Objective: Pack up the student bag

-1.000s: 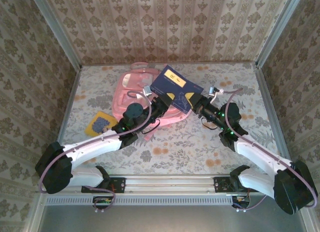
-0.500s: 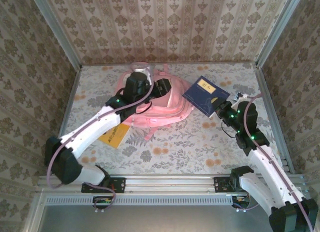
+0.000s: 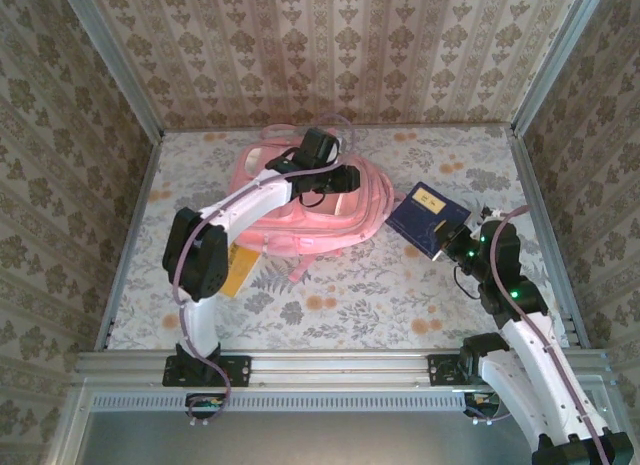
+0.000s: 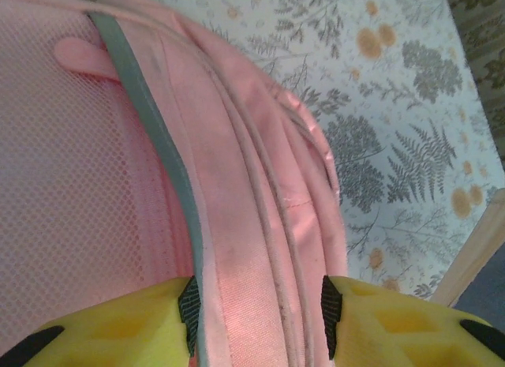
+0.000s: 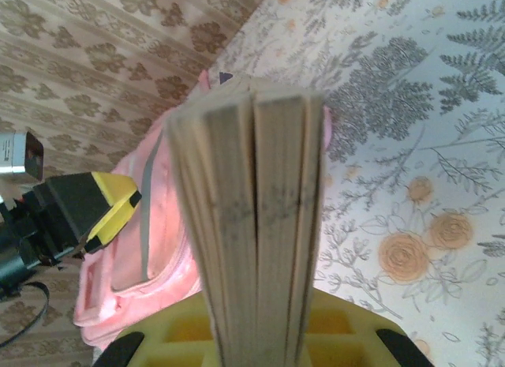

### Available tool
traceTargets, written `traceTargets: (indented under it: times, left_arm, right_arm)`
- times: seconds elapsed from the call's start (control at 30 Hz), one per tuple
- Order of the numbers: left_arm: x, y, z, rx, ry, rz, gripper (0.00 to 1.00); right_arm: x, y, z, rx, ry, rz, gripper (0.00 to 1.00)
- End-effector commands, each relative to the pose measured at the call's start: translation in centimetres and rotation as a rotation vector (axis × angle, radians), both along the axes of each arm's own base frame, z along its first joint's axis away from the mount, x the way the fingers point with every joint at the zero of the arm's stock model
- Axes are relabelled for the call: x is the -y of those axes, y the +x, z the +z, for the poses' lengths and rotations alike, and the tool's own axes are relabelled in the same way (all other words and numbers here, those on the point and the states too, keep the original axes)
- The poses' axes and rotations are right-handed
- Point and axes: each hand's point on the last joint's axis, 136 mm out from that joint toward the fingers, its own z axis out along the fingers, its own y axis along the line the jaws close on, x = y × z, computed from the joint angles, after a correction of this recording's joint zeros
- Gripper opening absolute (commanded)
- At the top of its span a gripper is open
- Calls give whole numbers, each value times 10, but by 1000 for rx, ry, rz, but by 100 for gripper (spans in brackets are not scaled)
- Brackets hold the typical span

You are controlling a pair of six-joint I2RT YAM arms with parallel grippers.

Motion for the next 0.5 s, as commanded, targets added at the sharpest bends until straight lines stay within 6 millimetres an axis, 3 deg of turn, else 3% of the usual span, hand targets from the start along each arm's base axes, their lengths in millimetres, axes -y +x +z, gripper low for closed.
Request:
traceTargets:
  times: [0.0, 0.23, 0.47]
  left_arm:
    - [8, -6, 7, -25, -30, -39, 46]
    - [5, -8, -10, -53, -24, -14, 46]
    - [-10, -8, -3, -18, 7, 7, 48]
  right_arm:
    - [3, 0, -1, 9, -21, -1, 0]
    - [-3, 7, -6, -3, 37, 23, 0]
    - [-3, 8, -8, -8, 37, 22, 0]
